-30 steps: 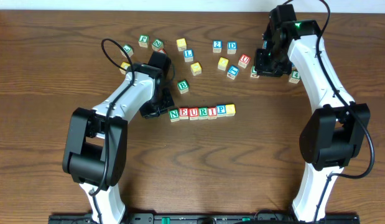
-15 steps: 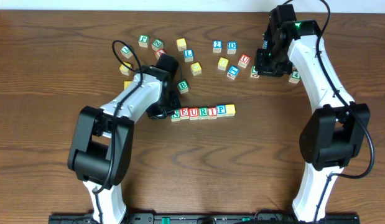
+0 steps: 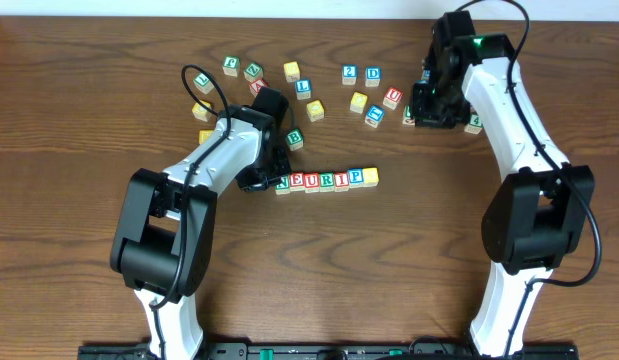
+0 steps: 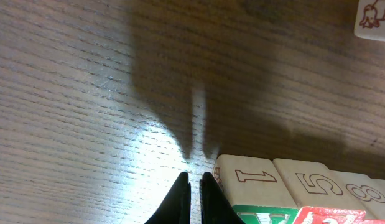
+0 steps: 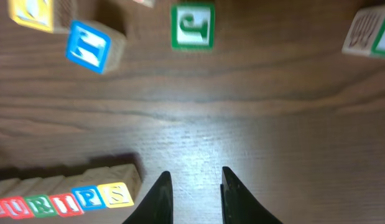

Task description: Spell out NEURIPS

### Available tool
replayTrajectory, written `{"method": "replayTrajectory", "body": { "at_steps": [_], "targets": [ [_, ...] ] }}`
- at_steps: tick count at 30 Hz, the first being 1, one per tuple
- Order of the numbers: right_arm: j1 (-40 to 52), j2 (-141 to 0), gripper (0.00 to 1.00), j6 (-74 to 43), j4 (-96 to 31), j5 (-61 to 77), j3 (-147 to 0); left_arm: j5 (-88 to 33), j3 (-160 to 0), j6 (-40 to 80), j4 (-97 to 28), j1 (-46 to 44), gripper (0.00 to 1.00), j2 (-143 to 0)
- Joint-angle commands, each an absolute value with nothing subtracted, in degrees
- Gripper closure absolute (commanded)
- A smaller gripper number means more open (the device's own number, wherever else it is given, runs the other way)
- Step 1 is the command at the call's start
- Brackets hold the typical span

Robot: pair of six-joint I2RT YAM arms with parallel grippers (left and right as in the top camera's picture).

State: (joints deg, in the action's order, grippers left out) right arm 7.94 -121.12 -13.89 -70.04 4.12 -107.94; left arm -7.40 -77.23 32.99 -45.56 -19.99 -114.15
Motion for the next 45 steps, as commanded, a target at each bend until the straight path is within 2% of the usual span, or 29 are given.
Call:
{"method": "replayTrajectory", "body": {
  "at_steps": [1,6,20,45],
  "targets": [
    [7.99,-121.03,0.82,-13.19,-69.97,5.78,-103.79,-7.51,-76.93,31.7,-45.47,-20.14,0.92,-114.78],
    [8.69,-121.03,0.85,-13.17,-67.05,8.23,-98.39,-7.51,-76.93,29.76,-45.47,-20.45,0.92,-114.78],
    [13.32,-121.03,0.83,-13.21,-65.12,9.41,-93.65,-7.51,-76.93,27.07,-44.82,-21.04,0.93,-114.78],
    [14.74,-121.05,0.83,-14.79,-60.47,9.65,-87.77,-6.87,-76.93,23.57,-42.92,-21.04,0.92,-114.78]
  ]
}}
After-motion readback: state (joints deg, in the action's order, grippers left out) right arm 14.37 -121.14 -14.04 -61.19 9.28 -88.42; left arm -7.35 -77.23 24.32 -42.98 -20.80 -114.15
